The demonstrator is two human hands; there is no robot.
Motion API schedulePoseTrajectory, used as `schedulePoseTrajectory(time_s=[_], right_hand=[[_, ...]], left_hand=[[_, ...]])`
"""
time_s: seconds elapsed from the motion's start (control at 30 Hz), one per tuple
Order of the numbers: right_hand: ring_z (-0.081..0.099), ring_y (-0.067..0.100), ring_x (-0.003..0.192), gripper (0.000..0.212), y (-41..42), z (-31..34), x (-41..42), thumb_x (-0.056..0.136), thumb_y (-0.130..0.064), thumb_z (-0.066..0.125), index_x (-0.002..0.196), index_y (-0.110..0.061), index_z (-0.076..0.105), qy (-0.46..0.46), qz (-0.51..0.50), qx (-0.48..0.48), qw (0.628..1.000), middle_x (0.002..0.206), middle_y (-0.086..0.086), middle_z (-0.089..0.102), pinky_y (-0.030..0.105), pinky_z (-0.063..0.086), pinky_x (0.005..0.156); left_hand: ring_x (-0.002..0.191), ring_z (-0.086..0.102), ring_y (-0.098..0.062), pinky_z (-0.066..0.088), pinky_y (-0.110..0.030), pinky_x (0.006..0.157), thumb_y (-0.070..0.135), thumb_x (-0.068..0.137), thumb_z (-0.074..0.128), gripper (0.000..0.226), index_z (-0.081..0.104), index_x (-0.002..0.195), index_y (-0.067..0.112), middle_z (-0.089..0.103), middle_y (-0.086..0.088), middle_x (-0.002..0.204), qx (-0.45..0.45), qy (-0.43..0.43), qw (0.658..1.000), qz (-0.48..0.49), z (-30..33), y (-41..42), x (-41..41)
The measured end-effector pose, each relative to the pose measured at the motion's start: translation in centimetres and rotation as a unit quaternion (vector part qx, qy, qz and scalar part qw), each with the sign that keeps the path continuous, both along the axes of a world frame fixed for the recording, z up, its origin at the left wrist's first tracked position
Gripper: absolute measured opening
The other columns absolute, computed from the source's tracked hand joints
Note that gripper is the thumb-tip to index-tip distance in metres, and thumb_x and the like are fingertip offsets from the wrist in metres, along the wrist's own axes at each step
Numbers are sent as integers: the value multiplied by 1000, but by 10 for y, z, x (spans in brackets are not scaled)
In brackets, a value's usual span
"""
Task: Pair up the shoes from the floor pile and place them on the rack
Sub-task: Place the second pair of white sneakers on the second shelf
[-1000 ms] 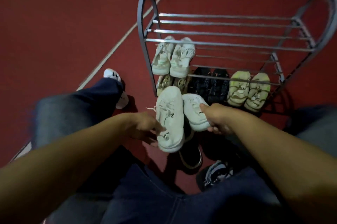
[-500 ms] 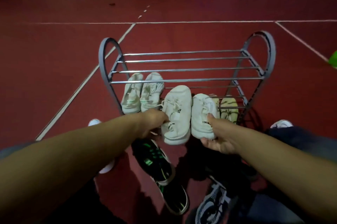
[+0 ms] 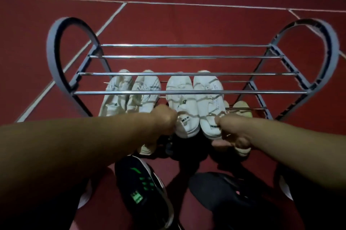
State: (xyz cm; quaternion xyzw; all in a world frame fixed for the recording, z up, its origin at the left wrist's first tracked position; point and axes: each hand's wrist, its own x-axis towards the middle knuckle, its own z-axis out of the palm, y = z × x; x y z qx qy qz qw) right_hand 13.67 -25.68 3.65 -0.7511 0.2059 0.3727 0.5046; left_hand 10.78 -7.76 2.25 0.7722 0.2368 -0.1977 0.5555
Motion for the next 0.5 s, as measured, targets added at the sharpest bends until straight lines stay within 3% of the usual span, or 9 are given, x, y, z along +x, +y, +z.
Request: schedulePoseTrajectory(time_s=[0.03, 0.13, 0.2, 0.3, 0.37, 0.47, 0.5], right_hand=[[61, 14, 74, 13, 1, -1, -1, 100, -19, 47, 105, -19, 59, -2, -11, 0, 1000, 89, 1, 64, 40, 59, 79], [61, 16, 76, 15, 1, 0, 7, 101, -12, 41, 103, -16, 55, 5, -30, 7, 1000, 98, 4, 63, 41, 58, 84], [61, 17, 74, 17, -2, -3, 14, 100, -8, 40, 102, -14, 55, 4, -47, 7, 999, 94, 6, 64, 41, 59, 80], [61, 16, 69, 22, -3, -12, 15, 101, -7, 36, 92, -14, 55, 0, -65, -20, 998, 81, 5, 63, 43, 58, 74], [64, 21, 74, 21, -4, -18, 16, 100, -8, 34, 105, -11, 55, -9, -67, -40, 997, 88, 9, 62, 46, 59, 73], [66, 33, 84, 29, -5, -21, 16, 98, -5, 27, 119, -7, 46, -3, -48, -67, 997, 89, 17, 60, 49, 58, 80], [66, 33, 83, 28, -5, -21, 18, 98, -6, 27, 118, -6, 47, -1, -45, -68, 997, 88, 17, 61, 47, 58, 79]], left_hand=[[95, 64, -32, 52, -36, 85, 13, 90, 52, 23, 63, 108, 6, 64, -20, 107, -8, 44, 999, -1, -8, -2, -9], [60, 49, -23, 40, -29, 63, 26, 83, 54, 12, 57, 81, 15, 54, -10, 75, -90, 148, 985, 7, -24, 2, -26], [58, 51, -22, 39, -26, 59, 44, 88, 51, 31, 57, 77, 16, 58, -7, 72, -118, 161, 980, 5, -35, 3, -20], [69, 58, -27, 47, -30, 68, 64, 89, 46, 60, 62, 83, 7, 66, -9, 78, -140, 148, 978, 33, -39, -4, -10], [70, 61, -29, 49, -30, 70, 66, 87, 48, 63, 63, 86, 5, 67, -12, 81, -130, 129, 982, 42, -43, -9, -9], [112, 61, -43, 48, -46, 100, 71, 82, 47, 78, 59, 124, 7, 62, -23, 120, -98, 102, 987, 71, -52, -13, -14], [116, 58, -43, 45, -51, 103, 72, 81, 45, 79, 57, 130, 11, 60, -22, 126, -90, 92, 989, 76, -52, -12, -13]])
